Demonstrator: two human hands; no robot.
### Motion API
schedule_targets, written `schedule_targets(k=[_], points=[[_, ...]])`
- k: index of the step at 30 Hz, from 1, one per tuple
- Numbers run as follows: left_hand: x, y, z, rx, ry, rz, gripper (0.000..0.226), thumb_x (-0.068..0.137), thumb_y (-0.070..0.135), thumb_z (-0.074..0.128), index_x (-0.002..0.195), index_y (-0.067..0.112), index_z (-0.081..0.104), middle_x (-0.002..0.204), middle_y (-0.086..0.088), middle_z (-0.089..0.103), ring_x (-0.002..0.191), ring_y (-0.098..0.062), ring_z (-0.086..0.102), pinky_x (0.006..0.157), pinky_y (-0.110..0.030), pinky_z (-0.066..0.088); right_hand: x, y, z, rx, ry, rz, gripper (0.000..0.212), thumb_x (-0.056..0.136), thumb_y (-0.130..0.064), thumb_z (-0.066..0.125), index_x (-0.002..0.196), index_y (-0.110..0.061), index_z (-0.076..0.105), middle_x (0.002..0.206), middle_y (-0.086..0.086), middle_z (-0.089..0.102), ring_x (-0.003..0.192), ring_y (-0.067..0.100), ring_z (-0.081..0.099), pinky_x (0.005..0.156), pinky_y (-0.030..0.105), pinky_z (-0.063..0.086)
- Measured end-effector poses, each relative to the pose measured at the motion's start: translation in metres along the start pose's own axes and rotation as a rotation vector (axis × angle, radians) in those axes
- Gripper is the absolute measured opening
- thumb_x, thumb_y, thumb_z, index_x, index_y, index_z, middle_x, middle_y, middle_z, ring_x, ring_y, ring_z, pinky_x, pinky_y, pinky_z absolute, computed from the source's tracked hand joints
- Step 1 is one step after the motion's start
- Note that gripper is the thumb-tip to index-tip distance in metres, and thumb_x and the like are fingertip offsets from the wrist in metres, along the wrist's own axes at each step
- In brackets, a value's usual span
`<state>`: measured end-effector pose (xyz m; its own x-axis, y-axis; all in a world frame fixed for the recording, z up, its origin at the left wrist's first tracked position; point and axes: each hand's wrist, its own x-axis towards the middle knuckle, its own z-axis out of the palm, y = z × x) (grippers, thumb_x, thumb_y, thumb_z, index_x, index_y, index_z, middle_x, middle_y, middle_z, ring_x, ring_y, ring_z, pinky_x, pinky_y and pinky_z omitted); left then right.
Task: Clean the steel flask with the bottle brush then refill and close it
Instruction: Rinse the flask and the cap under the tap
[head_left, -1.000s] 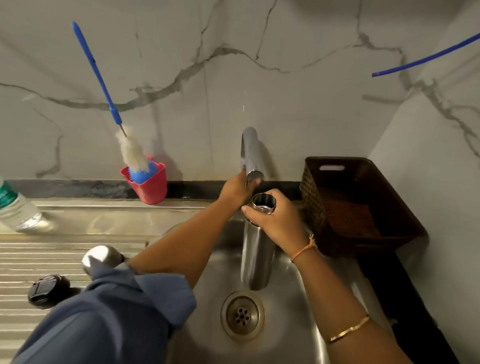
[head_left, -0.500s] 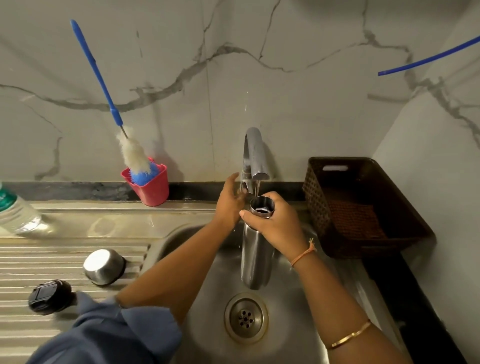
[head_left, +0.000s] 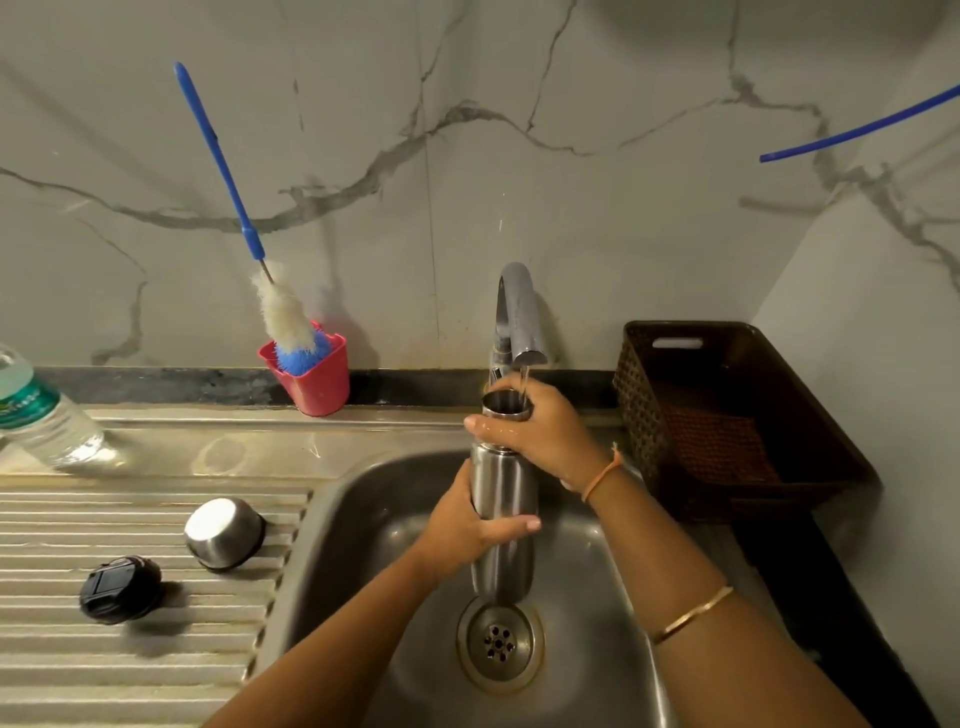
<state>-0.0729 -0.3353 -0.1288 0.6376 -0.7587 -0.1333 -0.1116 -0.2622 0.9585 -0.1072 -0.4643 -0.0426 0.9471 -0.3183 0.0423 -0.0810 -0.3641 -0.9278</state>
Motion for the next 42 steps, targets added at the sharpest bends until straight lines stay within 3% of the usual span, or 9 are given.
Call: schedule_targets(k=[7,11,14,17,22,27,33,37,42], points=[[0.002,0.008,-0.001,0.119,0.038,-0.045,0.076,0.046,0.059,0.076,0.112,0.044,0.041,0.106,0.014,0.061,0.094,-0.003,0.062,0.082,-0.020,0.052,0.010,0.016,0.007,0.813,0.432,0.414,0.030,0.081,-0.031,0.063,0.093,-0.003,0.065,0.083,0.017,0.065,0.072,0.027,0.062,0.075,0.040,0.053],[-0.007,0.009,-0.003,-0.080,0.032,-0.077,0.071,0.045,0.058,0.076,0.108,0.033,0.053,0.102,0.005,0.067,0.092,-0.011,0.066,0.079,-0.022,0.053,0.005,0.012,0.017,0.462,0.484,0.229,0.030,0.094,-0.032,0.048,0.074,-0.012,0.056,0.072,0.010,0.056,0.069,0.024,0.054,0.067,0.033,0.046],[-0.010,0.011,-0.004,-0.299,0.051,-0.068,0.082,0.049,0.067,0.074,0.111,0.015,0.059,0.099,-0.008,0.071,0.090,-0.023,0.068,0.080,-0.032,0.055,-0.007,0.010,0.030,0.366,0.370,0.014,0.027,0.096,-0.035,0.043,0.104,-0.014,0.058,0.092,0.004,0.061,0.084,0.014,0.060,0.074,0.024,0.048],[-0.009,0.015,0.000,-0.467,0.154,-0.134,0.086,0.056,0.076,0.065,0.114,0.012,0.059,0.099,-0.012,0.072,0.088,-0.026,0.069,0.084,-0.040,0.055,-0.024,0.027,0.045,0.344,0.222,0.017,0.052,0.092,-0.048,0.037,0.141,-0.030,0.034,0.124,-0.003,0.056,0.106,0.008,0.059,0.087,0.022,0.049],[-0.008,0.021,0.002,-0.540,0.294,-0.200,0.080,0.062,0.072,0.064,0.122,0.020,0.054,0.105,-0.010,0.070,0.094,-0.025,0.069,0.089,-0.047,0.054,-0.078,0.063,0.065,0.287,0.071,0.083,0.073,0.081,-0.044,0.066,0.138,-0.050,0.020,0.127,-0.023,0.048,0.114,-0.001,0.054,0.089,0.020,0.051],[-0.007,0.039,0.012,-0.364,0.268,-0.134,0.066,0.066,0.050,0.071,0.122,0.024,0.049,0.105,0.002,0.065,0.092,-0.014,0.066,0.076,-0.028,0.054,-0.095,0.090,0.058,0.317,0.016,0.242,0.090,0.068,-0.015,0.082,0.138,-0.030,0.028,0.123,-0.010,0.057,0.108,0.005,0.059,0.089,0.025,0.052],[0.007,0.065,0.010,-0.111,0.253,0.109,0.057,0.071,0.026,0.081,0.115,0.034,0.046,0.100,0.016,0.062,0.091,0.001,0.062,0.069,-0.011,0.049,-0.093,0.099,0.039,0.174,0.077,0.302,0.090,0.060,-0.027,0.085,0.131,-0.036,0.030,0.120,-0.011,0.056,0.106,0.007,0.059,0.087,0.026,0.053],[-0.008,0.047,0.013,0.027,0.185,0.098,0.057,0.067,0.032,0.083,0.107,0.042,0.044,0.102,0.015,0.063,0.093,-0.002,0.063,0.071,-0.008,0.048,-0.089,0.105,0.031,-0.039,-0.056,0.345,0.095,0.055,-0.031,0.085,0.132,-0.033,0.031,0.123,-0.010,0.052,0.113,0.011,0.053,0.093,0.030,0.050],[-0.017,0.048,0.006,0.198,0.211,0.216,0.061,0.063,0.039,0.084,0.108,0.043,0.043,0.095,0.026,0.061,0.096,0.004,0.061,0.075,-0.005,0.045,-0.089,0.110,0.049,0.042,0.079,0.263,0.083,0.054,-0.026,0.084,0.124,-0.035,0.041,0.116,-0.014,0.059,0.108,0.003,0.057,0.088,0.024,0.052]])
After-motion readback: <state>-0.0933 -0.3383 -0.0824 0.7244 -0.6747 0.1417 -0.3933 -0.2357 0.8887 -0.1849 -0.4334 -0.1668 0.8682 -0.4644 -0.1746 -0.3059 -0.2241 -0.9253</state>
